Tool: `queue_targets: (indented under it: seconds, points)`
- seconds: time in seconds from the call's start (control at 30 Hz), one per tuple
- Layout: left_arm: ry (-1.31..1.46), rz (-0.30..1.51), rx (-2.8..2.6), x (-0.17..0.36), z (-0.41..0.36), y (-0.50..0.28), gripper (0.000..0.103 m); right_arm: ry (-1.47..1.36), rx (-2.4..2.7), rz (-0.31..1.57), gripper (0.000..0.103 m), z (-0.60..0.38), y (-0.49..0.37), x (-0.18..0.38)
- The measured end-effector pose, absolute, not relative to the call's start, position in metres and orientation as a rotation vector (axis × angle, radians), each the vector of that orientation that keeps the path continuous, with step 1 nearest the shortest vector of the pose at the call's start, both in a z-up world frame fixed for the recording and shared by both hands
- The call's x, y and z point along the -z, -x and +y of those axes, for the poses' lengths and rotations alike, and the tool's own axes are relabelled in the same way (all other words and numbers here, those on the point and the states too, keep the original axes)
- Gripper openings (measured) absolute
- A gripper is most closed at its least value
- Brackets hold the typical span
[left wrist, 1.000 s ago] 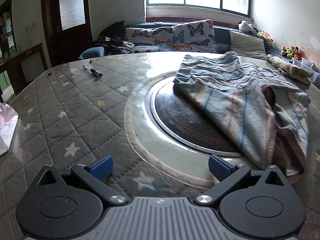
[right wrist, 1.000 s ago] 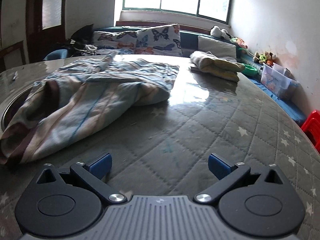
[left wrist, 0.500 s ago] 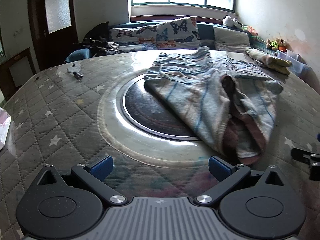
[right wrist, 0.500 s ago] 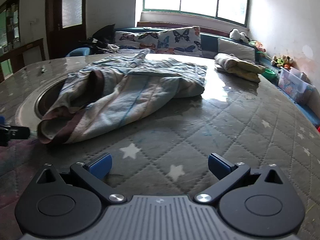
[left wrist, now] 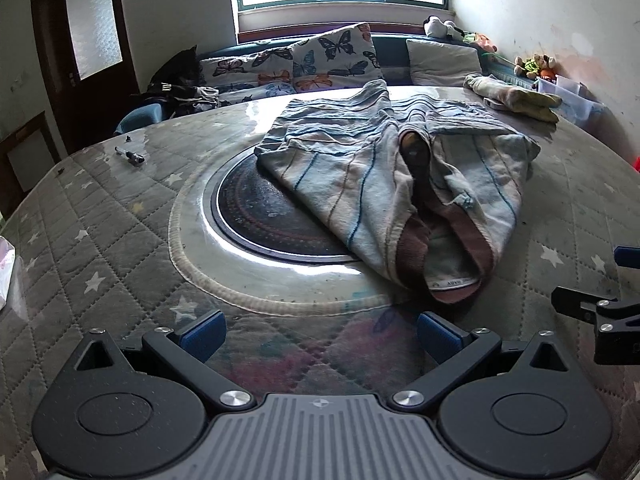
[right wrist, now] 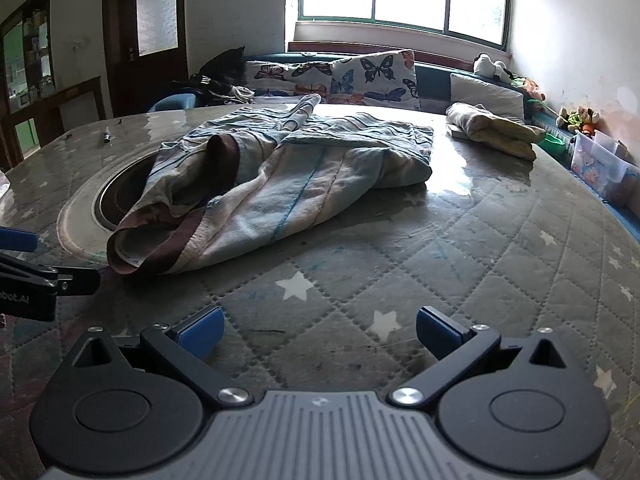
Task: Fold clothes
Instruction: 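Move both tools toward the crumpled striped garment on the table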
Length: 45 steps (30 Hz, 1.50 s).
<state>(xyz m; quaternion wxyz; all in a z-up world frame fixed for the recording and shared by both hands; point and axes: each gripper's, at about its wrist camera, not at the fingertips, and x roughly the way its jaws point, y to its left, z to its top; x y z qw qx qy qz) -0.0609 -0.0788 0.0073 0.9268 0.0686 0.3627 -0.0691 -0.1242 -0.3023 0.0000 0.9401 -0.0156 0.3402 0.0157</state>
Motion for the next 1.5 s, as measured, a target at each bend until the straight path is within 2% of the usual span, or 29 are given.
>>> queue_targets:
  seconds: [1.5]
  points:
    - [-0.157, 0.773, 0.159, -0.014, -0.097, 0.057, 0.103, 0.027, -0.048, 0.703, 0.103, -0.296, 0.114, -0.001]
